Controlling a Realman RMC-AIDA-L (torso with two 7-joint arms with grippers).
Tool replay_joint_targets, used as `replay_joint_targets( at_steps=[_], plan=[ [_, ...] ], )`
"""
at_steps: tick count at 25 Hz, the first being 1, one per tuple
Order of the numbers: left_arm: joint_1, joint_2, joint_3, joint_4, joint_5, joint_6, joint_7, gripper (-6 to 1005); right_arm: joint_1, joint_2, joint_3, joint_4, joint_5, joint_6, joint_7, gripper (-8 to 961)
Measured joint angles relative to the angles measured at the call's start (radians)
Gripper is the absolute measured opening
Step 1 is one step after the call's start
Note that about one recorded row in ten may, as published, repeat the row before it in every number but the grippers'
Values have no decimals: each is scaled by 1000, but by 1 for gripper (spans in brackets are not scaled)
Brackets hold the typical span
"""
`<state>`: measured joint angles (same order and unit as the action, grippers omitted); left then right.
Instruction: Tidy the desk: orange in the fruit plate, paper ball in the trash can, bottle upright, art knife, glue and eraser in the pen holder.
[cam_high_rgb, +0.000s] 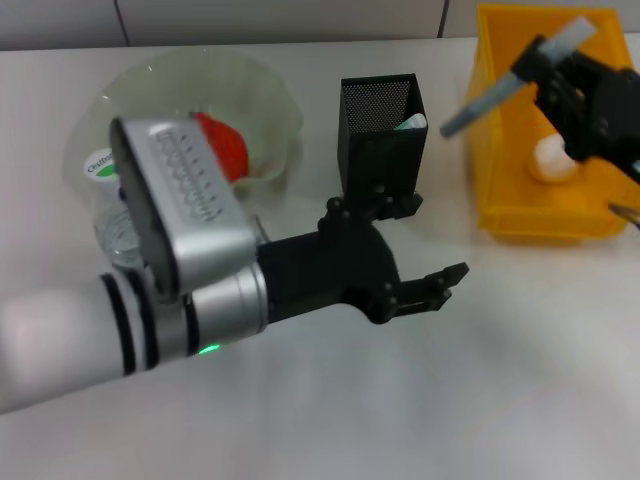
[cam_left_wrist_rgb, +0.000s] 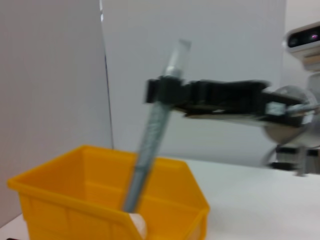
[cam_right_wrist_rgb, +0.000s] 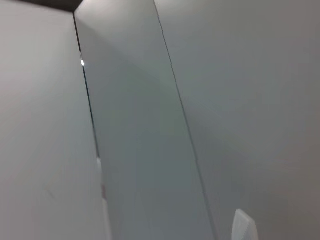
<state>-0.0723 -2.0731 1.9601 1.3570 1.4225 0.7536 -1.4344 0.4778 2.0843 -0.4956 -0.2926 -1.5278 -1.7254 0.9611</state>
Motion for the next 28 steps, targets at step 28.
replay_joint_targets(
  at_steps=[28],
  plan=[
    [-128,-4,-185,-745,-617,659,767,783,244,5,-131,115,-4,451,-96,219]
  ],
)
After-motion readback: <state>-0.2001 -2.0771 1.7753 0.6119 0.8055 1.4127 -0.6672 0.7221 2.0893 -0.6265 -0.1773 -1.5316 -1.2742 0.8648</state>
